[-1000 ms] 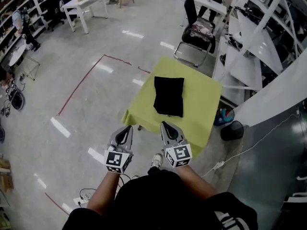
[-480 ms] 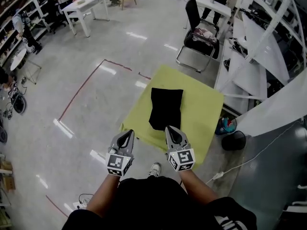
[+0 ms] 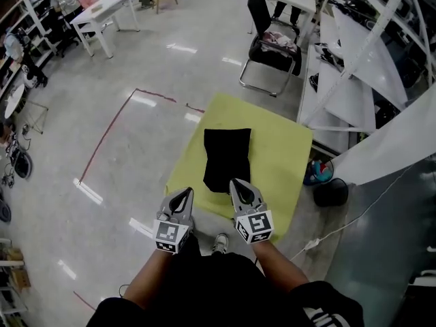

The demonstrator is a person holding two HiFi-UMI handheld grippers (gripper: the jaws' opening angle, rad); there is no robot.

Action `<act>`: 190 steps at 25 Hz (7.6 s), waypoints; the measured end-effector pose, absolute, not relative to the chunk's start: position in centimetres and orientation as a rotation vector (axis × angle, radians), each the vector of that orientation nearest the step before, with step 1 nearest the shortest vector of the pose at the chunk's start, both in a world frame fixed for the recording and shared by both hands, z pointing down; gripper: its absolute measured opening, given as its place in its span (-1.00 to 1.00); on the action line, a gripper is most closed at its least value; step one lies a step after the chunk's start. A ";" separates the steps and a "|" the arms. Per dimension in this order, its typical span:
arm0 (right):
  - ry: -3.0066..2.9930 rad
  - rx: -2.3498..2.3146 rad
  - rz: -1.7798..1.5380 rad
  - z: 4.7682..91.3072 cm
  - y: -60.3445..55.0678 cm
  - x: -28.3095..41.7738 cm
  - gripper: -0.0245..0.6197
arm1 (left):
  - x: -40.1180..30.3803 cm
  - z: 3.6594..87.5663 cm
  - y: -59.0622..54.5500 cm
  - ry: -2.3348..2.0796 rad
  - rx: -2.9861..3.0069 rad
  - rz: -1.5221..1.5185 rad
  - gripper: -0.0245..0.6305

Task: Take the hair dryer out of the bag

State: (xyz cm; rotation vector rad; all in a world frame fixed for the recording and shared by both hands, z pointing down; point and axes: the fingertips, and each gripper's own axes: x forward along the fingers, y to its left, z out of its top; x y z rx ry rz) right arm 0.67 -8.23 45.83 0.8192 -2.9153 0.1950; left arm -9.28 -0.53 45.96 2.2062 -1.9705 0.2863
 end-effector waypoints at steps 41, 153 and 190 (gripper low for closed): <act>-2.563 1.188 0.299 55.8 -10.6 1.1 -0.90 | -6.6 61.7 -7.0 -1.236 2.676 1.075 -0.03; -2.026 0.962 0.848 71.6 -14.0 -2.9 -0.19 | -8.1 65.0 -17.9 -1.061 2.595 1.201 -0.85; -2.457 0.275 0.470 61.1 1.8 2.1 -0.19 | -7.5 62.9 -16.0 -1.140 2.374 0.815 -0.84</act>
